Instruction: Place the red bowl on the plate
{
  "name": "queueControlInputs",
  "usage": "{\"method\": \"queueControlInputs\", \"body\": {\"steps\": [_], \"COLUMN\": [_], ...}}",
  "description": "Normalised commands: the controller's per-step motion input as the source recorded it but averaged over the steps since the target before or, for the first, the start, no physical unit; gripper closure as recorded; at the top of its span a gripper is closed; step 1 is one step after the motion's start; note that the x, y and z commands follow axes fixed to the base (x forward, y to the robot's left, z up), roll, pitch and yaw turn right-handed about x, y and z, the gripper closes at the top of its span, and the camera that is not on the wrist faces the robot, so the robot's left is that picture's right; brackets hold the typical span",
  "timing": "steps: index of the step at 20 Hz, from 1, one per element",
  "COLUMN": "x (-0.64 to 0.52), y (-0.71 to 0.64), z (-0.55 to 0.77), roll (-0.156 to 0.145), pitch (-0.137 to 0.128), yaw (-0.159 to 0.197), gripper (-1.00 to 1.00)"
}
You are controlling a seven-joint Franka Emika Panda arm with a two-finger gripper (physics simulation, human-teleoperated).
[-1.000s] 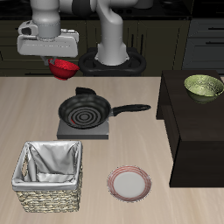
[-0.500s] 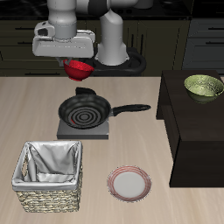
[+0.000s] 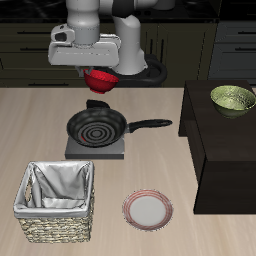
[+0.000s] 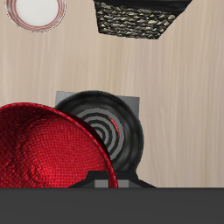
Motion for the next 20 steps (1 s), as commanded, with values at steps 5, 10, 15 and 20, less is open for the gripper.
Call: {"method": "queueControlInputs", "body": {"steps": [5,10,15,20], "x": [0.28,0.06,0.66,0.22], "y": [0.21,0.02,0.40,0.22], "z": [0.04,0.00,0.06,0.07], "roll": [-0.012,-0.010,-0.019,0.004], "pitch": [0.006,0.008,0.024,-0.008], "yaw": [-0.007,-0.008,-0.008,-0.004], "gripper": [1.00,1.00,1.00,1.00]}}
